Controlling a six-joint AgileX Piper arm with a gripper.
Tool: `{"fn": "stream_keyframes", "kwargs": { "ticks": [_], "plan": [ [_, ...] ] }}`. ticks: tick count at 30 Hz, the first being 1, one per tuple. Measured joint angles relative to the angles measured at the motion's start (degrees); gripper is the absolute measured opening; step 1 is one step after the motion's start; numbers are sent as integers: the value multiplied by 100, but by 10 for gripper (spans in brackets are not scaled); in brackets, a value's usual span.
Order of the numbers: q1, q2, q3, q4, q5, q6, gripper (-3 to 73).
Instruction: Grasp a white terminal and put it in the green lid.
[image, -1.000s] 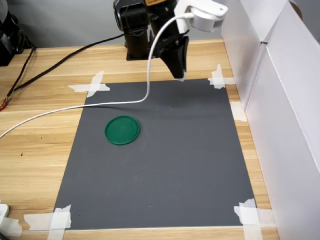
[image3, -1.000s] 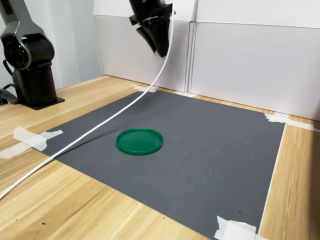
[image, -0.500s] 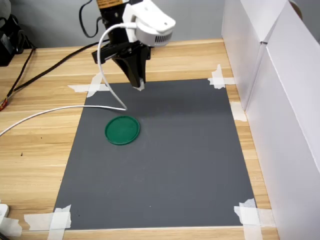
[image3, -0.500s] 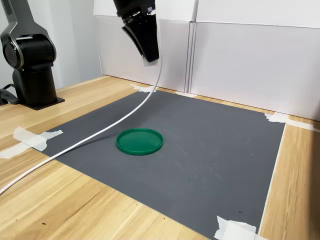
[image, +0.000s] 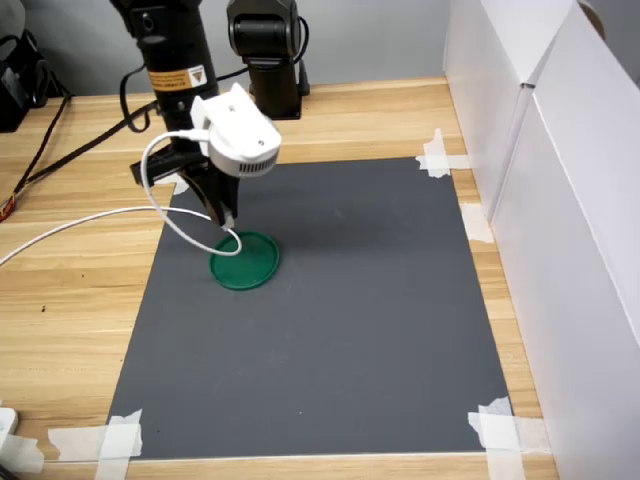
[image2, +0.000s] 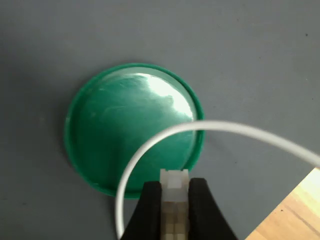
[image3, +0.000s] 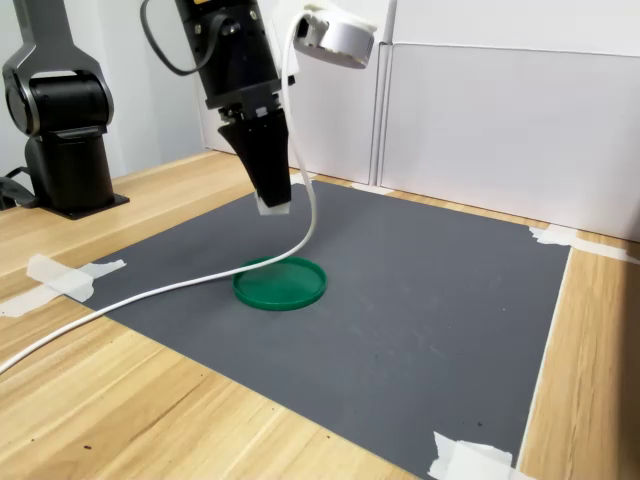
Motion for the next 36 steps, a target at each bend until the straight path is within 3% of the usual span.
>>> {"fn": "stream_keyframes", "kwargs": {
  "ticks": [9, 25, 30, 36],
  "plan": [
    [-14, 487, 0, 309, -50, -278, 90],
    [284, 781, 131, 266, -361, -304, 94],
    [284, 897, 191, 199, -348, -350, 173],
    [284, 910, 196, 180, -433, -350, 400]
  ]
}}
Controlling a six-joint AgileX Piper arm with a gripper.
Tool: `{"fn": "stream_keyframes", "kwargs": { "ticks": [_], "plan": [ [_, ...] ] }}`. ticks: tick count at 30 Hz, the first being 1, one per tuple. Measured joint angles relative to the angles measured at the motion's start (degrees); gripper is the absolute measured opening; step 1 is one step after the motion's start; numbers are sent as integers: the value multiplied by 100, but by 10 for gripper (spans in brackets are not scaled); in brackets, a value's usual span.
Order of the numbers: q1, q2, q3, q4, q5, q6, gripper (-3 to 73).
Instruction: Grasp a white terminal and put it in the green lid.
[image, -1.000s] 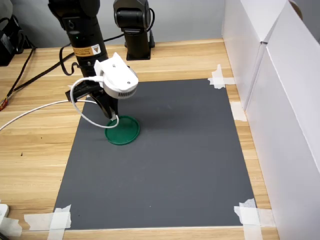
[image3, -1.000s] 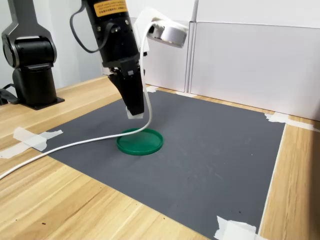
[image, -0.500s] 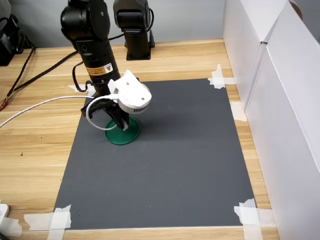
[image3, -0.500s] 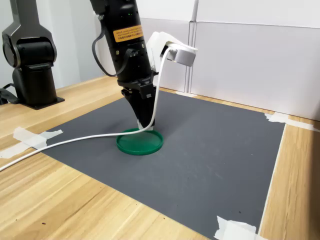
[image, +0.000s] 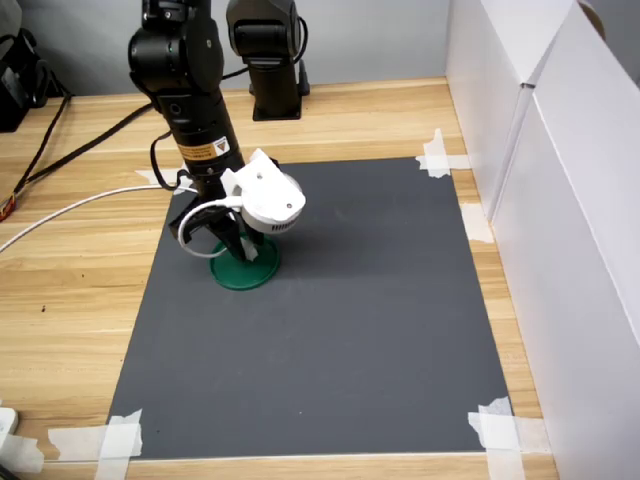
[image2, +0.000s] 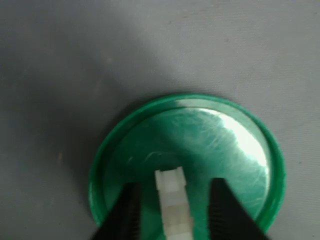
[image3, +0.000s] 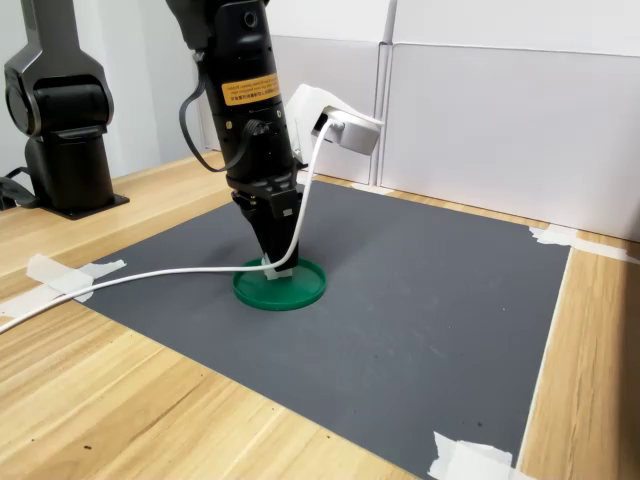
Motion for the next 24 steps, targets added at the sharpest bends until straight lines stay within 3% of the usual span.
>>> {"fn": "stream_keyframes", "kwargs": {
  "ticks": [5, 12, 16, 22, 24],
  "plan": [
    [0, -139, 2, 26, -106, 37, 506],
    [0, -1115, 2, 357, -449, 56, 485],
    [0, -1850, 110, 402, -479, 74, 392],
    [0, -2967, 614, 620, -875, 103, 87],
    [0, -3307, 816, 655, -1075, 229, 22]
  ]
}}
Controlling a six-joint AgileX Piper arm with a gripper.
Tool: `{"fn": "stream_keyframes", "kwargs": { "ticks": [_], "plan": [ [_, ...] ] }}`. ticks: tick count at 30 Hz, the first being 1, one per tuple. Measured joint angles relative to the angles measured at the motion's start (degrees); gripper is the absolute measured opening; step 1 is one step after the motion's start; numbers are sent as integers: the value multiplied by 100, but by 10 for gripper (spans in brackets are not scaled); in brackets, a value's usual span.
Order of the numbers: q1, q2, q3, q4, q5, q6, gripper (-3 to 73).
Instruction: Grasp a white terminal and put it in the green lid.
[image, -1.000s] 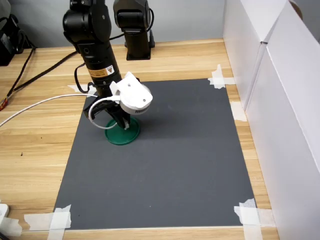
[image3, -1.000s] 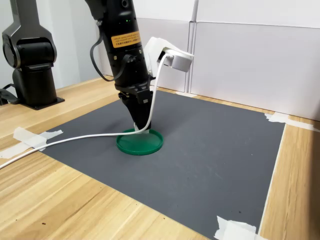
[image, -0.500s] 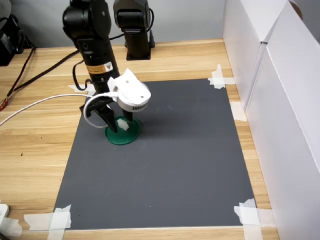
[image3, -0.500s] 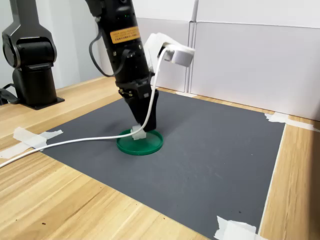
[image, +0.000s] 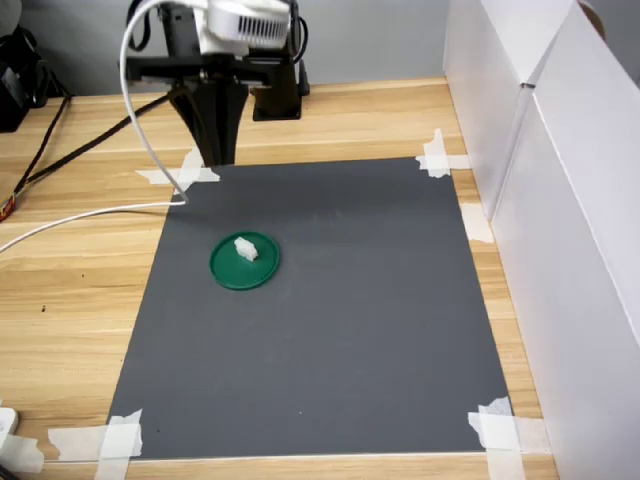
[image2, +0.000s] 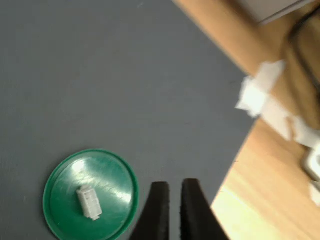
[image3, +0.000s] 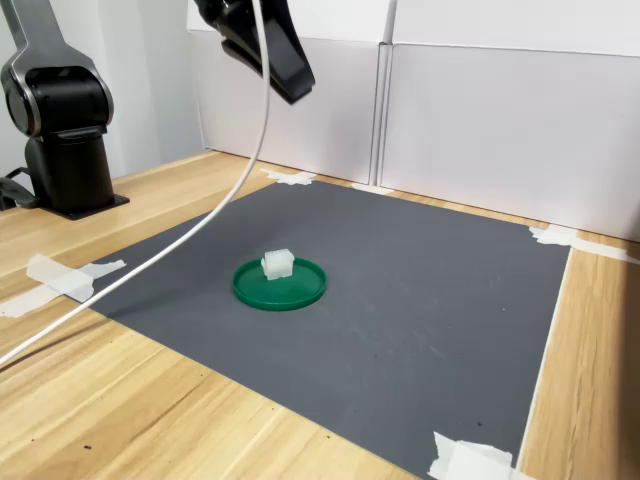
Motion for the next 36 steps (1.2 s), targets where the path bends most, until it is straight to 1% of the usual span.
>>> {"fn": "stream_keyframes", "kwargs": {
  "ticks": [2, 5, 9, 12, 16, 20, 25, 31, 36],
  "plan": [
    [0, -349, 200, 14, -168, 226, 0],
    [0, -942, 493, 21, -303, 841, -13],
    [0, -1675, 929, 37, -517, 2130, -14],
    [0, -2157, 1420, 18, -859, 3025, -14],
    [0, -2823, 2111, -100, -1244, 3780, -14],
    [0, -3418, 2683, -149, -1324, 3974, -16],
    [0, -4021, 3259, -156, -1325, 4003, -15],
    [0, -4779, 3530, -156, -1256, 4020, -15],
    [0, -5153, 3883, -156, -1237, 4021, -15]
  ]
}}
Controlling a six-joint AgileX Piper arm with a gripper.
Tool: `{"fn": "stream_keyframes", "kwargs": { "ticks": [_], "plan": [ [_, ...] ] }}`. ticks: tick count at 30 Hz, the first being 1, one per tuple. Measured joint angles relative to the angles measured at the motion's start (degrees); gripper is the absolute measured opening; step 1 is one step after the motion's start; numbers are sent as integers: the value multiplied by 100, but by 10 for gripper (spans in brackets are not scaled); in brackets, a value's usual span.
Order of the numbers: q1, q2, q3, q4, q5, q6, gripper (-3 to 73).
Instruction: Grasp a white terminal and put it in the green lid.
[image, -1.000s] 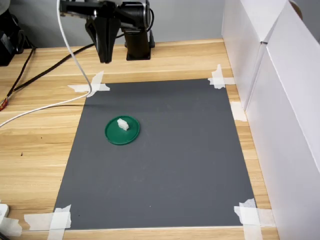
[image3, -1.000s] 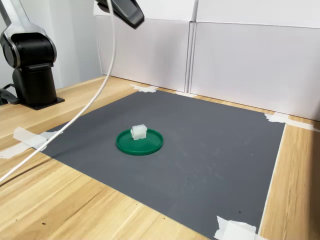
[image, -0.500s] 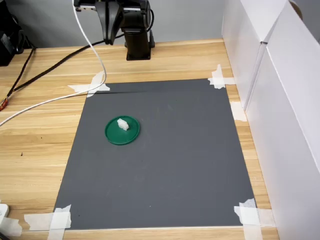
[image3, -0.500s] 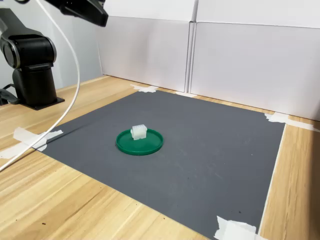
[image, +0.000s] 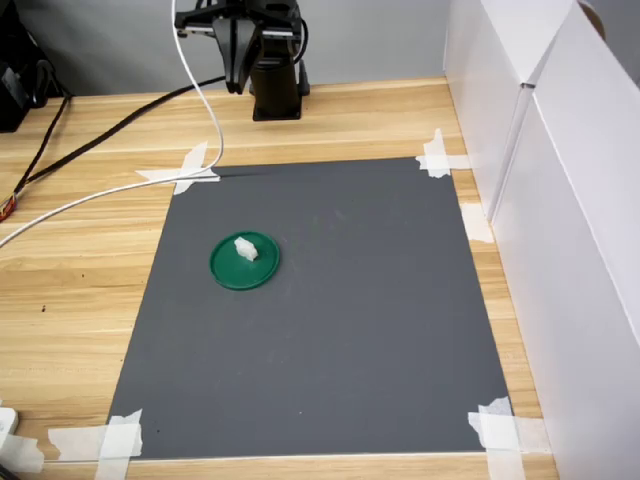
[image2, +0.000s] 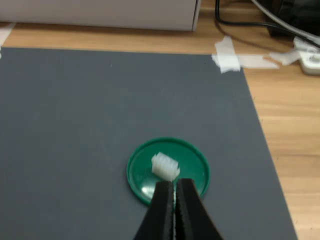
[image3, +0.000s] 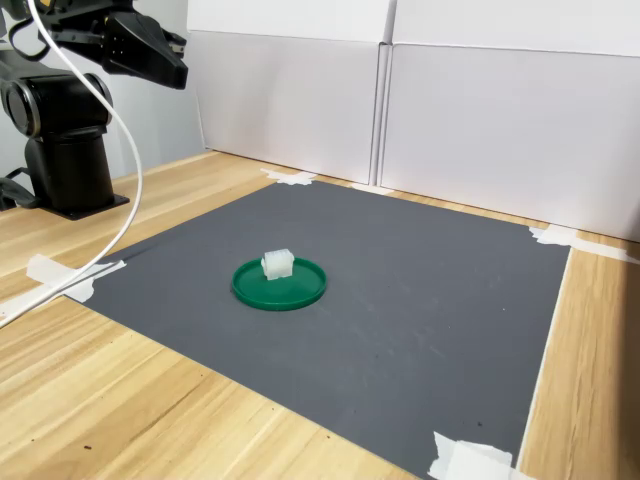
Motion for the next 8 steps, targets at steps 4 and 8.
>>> {"fn": "stream_keyframes", "kwargs": {
  "ticks": [4, 8],
  "plan": [
    [0, -332, 250, 0, 45, 5, -15],
    [0, -542, 356, -5, 66, 5, -15]
  ]
}}
